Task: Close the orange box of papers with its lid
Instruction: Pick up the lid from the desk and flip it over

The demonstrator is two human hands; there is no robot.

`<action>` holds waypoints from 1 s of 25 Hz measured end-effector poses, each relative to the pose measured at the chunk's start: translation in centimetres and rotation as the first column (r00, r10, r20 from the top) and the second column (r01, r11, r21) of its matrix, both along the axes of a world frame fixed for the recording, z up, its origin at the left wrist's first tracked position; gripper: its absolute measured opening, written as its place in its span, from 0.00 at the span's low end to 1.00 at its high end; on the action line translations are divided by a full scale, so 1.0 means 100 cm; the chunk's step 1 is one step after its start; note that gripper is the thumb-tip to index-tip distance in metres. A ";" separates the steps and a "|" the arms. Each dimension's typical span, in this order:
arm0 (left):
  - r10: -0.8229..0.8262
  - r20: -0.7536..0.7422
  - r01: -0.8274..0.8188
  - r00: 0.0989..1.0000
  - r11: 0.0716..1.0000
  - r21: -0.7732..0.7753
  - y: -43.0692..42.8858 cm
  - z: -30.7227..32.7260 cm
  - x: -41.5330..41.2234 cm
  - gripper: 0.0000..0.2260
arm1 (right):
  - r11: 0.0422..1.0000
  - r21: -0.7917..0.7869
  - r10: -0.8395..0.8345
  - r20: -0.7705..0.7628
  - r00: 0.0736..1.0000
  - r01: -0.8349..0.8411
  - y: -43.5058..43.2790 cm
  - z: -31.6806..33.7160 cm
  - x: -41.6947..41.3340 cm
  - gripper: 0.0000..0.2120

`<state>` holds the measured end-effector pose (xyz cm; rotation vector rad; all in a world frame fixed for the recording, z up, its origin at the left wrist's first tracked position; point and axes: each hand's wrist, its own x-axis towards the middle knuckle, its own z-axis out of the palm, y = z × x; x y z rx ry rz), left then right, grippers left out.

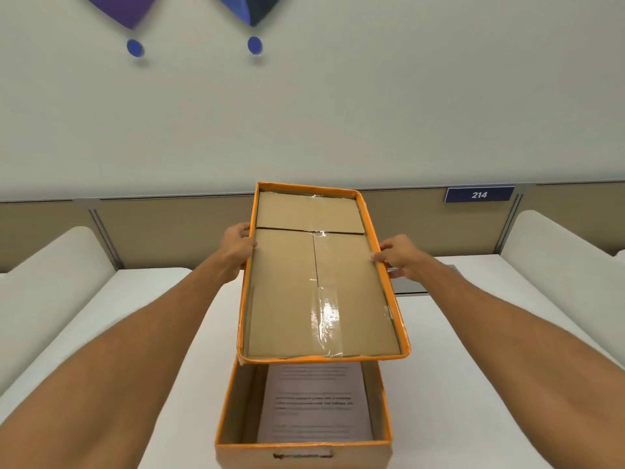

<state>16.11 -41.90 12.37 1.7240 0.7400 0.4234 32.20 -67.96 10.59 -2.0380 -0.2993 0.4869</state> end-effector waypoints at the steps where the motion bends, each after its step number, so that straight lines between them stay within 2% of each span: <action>1: -0.002 -0.002 0.002 1.000 1.000 -0.004 0.007 -0.001 -0.011 0.19 | 1.000 -0.003 -0.001 -0.008 1.000 0.001 0.008 -0.005 -0.011 0.11; 6: 0.016 -0.007 -0.016 1.000 0.999 -0.046 0.032 -0.007 -0.051 0.18 | 0.999 -0.031 0.003 -0.059 0.998 -0.004 0.032 -0.028 -0.050 0.09; 9: 0.020 0.028 -0.018 0.999 0.997 -0.073 0.037 -0.002 -0.063 0.17 | 0.996 -0.082 0.018 -0.040 0.999 -0.021 0.039 -0.033 -0.060 0.10; 11: 0.040 0.075 -0.035 0.996 0.997 -0.074 0.036 0.006 -0.067 0.16 | 0.986 -0.164 0.027 0.078 0.997 -0.014 0.048 -0.026 -0.062 0.14; 13: 0.066 0.117 -0.064 0.991 0.998 -0.027 0.032 0.018 -0.071 0.15 | 0.967 -0.254 0.054 0.288 0.956 0.022 0.065 -0.008 -0.066 0.18; 14: 0.069 0.143 -0.070 0.987 0.998 0.001 0.029 0.023 -0.071 0.15 | 0.967 -0.255 0.083 0.378 0.922 0.018 0.076 0.004 -0.069 0.19; 16: 0.051 0.196 -0.060 0.979 0.997 0.039 0.024 0.035 -0.066 0.16 | 0.971 -0.221 0.189 0.474 0.860 -0.092 0.103 0.033 -0.079 0.21; 18: 0.058 0.217 -0.074 0.974 0.995 0.067 0.015 0.047 -0.059 0.17 | 0.951 -0.159 0.307 0.442 0.843 -0.263 0.127 0.061 -0.090 0.26; 21: 0.123 0.270 -0.150 0.955 0.986 0.079 -0.002 0.064 -0.049 0.18 | 0.905 0.040 0.407 0.209 0.889 -0.423 0.150 0.097 -0.109 0.30; 23: 0.154 0.308 -0.189 0.939 0.978 0.085 -0.016 0.074 -0.043 0.23 | 0.900 0.159 0.395 0.100 0.913 -0.407 0.158 0.113 -0.113 0.27; 25: 0.117 0.339 -0.152 0.933 0.985 0.081 -0.027 0.081 -0.038 0.27 | 0.917 0.243 0.313 0.050 0.948 -0.316 0.158 0.124 -0.114 0.24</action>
